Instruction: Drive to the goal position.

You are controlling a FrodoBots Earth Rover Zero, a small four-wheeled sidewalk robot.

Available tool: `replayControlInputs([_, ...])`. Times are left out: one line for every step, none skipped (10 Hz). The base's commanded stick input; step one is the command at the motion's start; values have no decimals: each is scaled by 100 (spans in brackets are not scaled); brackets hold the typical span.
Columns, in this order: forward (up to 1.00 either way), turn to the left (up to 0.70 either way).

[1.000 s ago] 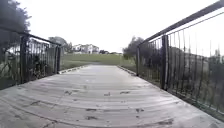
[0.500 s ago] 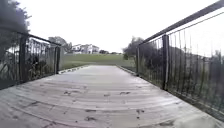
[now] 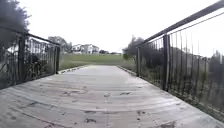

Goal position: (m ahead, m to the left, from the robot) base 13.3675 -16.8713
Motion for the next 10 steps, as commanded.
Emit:
replayControlInputs([9,0])
replayControlInputs([9,0])
replayControlInputs([9,0])
replayControlInputs([9,0])
replayControlInputs([9,0])
replayControlInputs([9,0])
replayControlInputs([9,0])
replayControlInputs([9,0])
replayControlInputs([9,0])
replayControlInputs([9,0])
